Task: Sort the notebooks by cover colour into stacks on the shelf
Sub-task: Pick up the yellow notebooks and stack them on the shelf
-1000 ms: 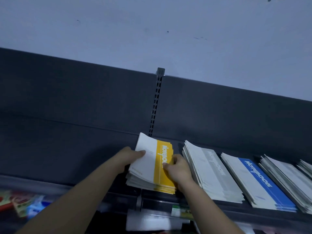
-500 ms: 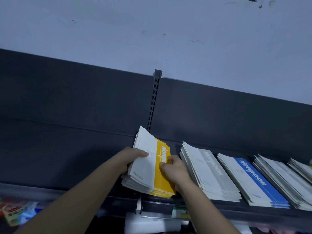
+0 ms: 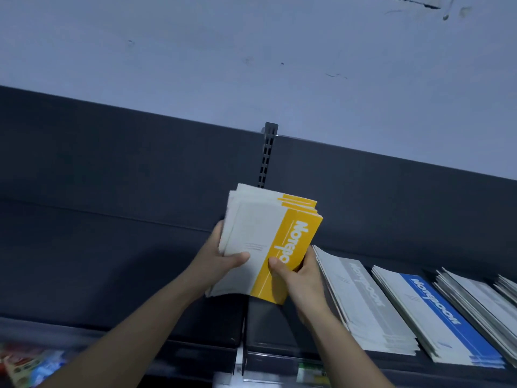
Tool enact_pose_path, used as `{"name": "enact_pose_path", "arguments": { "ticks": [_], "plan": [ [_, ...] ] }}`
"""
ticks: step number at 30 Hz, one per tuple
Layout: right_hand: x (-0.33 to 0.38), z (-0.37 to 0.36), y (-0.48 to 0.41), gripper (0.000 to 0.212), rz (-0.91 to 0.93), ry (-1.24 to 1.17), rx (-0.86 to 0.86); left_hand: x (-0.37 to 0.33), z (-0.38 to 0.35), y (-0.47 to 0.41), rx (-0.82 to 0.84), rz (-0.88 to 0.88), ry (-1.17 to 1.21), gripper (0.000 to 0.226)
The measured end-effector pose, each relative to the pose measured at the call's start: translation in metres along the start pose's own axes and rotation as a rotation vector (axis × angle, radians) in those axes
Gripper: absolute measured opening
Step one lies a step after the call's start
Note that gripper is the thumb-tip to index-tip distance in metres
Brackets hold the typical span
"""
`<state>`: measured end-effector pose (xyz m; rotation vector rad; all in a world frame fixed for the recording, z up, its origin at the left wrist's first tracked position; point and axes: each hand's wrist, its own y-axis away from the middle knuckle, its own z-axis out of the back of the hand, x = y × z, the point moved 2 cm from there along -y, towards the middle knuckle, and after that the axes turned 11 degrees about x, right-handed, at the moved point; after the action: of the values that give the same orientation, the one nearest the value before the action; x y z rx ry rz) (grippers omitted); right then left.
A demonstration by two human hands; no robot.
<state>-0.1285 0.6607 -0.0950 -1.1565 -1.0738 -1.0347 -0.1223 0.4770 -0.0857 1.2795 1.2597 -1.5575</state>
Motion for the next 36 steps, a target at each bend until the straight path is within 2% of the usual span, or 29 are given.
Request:
{"name": "enact_pose_path", "arguments": {
  "ticks": [3, 9, 13, 15, 17, 19, 20, 21, 23, 25, 29, 34, 36],
  "plan": [
    [-0.008, -0.01, -0.001, 0.042, -0.016, 0.005, 0.033, 0.009, 0.004, 0.003, 0.028, -0.003, 0.046, 0.087],
    [-0.008, -0.017, 0.006, 0.042, 0.031, -0.048, 0.038, 0.011, -0.002, 0.005, 0.088, -0.032, 0.033, 0.09],
    [-0.005, -0.019, 0.01, 0.061, -0.005, -0.043, 0.098, 0.022, 0.004, 0.002, 0.053, 0.009, 0.008, 0.094],
    [0.005, -0.017, 0.009, 0.086, 0.027, 0.008, 0.049, 0.026, 0.006, 0.001, 0.015, 0.019, -0.016, 0.09],
    [0.034, -0.013, 0.008, 0.098, 0.219, 0.193, -0.094, 0.028, 0.006, 0.002, -0.001, 0.016, -0.007, 0.09],
    [0.074, -0.014, 0.003, 0.091, 0.493, 0.561, -0.161, 0.028, 0.007, 0.002, 0.011, 0.007, -0.001, 0.092],
    [0.094, -0.018, 0.0, 0.087, 0.557, 0.789, -0.124, 0.028, 0.007, 0.002, 0.025, 0.0, 0.0, 0.093],
    [0.108, -0.023, -0.006, 0.086, 0.558, 1.0, -0.042, 0.028, 0.007, 0.002, 0.035, -0.005, 0.007, 0.093],
    [0.123, -0.035, -0.011, 0.093, 0.45, 1.306, 0.211, 0.027, 0.007, 0.002, 0.047, -0.009, 0.012, 0.092],
    [0.122, -0.041, -0.013, 0.099, 0.343, 1.426, 0.376, 0.023, 0.005, 0.004, 0.062, -0.021, 0.012, 0.09],
    [0.121, -0.037, -0.014, 0.092, 0.383, 1.375, 0.319, 0.007, 0.002, 0.002, 0.083, -0.083, -0.003, 0.092],
    [0.12, -0.031, -0.017, 0.078, 0.385, 1.418, 0.375, -0.009, -0.002, -0.001, 0.051, -0.137, -0.007, 0.097],
    [0.12, -0.026, -0.018, 0.083, 0.409, 1.278, 0.352, -0.012, -0.003, -0.003, 0.025, -0.153, -0.002, 0.091]
  ]
}}
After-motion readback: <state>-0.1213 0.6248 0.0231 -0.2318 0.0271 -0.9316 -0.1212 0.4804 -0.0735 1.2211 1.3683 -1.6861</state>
